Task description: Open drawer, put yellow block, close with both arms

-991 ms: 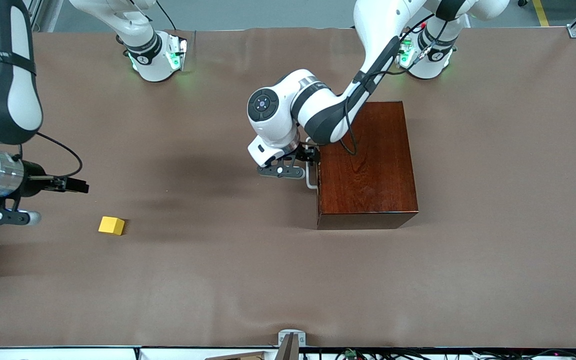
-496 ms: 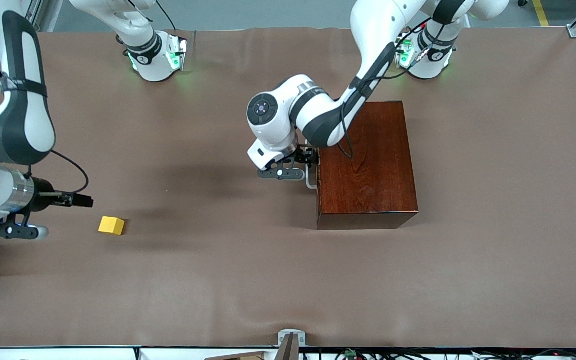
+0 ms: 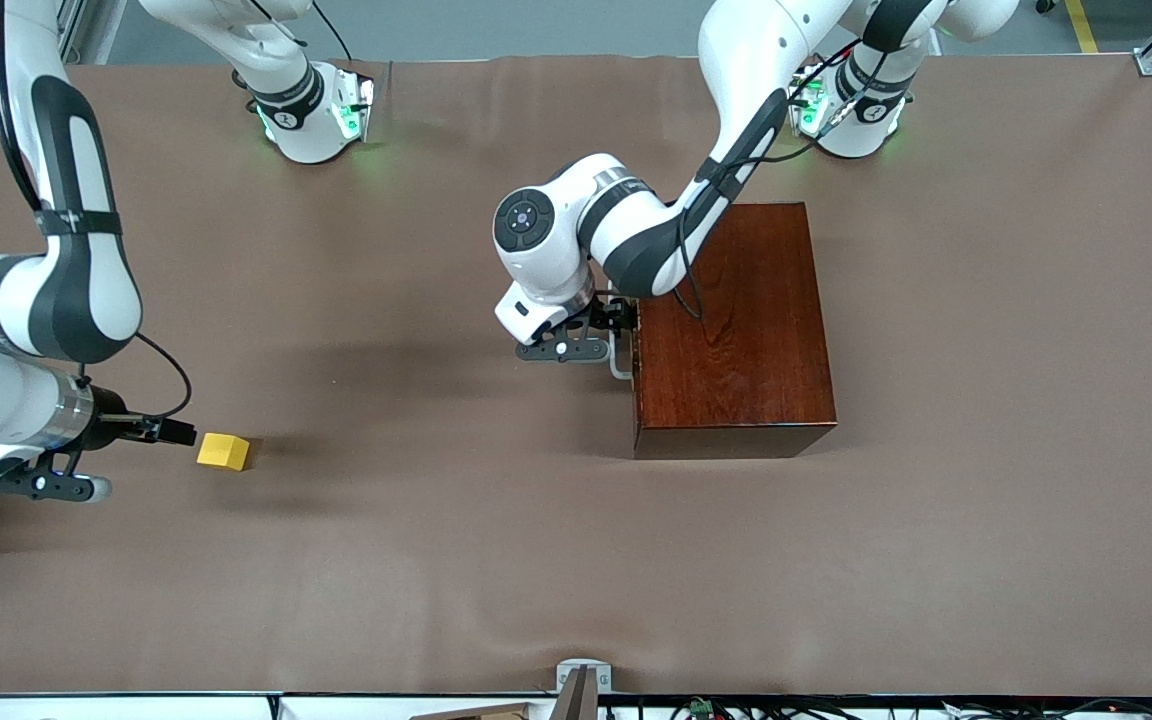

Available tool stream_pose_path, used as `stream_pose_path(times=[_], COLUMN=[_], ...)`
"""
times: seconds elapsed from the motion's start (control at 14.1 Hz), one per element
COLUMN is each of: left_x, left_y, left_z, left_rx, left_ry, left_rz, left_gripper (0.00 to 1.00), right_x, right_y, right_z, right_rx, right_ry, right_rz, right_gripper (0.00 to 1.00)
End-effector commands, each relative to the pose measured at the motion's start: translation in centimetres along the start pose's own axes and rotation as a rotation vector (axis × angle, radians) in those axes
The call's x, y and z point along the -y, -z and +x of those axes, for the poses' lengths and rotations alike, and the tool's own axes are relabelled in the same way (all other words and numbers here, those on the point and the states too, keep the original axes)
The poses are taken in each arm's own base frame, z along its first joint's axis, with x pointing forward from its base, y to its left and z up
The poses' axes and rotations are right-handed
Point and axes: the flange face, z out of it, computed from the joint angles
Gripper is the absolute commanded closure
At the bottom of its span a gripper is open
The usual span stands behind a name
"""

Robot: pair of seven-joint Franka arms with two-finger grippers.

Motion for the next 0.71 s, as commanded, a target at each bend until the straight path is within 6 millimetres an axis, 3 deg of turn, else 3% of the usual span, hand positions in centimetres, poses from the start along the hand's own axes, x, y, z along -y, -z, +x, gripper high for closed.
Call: stream_pose_path(times=[0.0,0.64], left_x=[-1.5,-0.9], left_y=[0.5,2.4], left_z=[0.5,0.4], left_rx=[-0.062,-0.060], left_ry=[0.020,0.077], left_rz=[-0.068,-0.072], left_gripper=[0.00,0.00], right_x=[-0.8,-1.3], right_y=[-1.8,-8.9], right_z=[0.0,1.2], right_rx=[0.001,0.030], right_ry=[-0.003,0.026], right_rz=[-0.004,-0.015], right_gripper=[0.00,0.00])
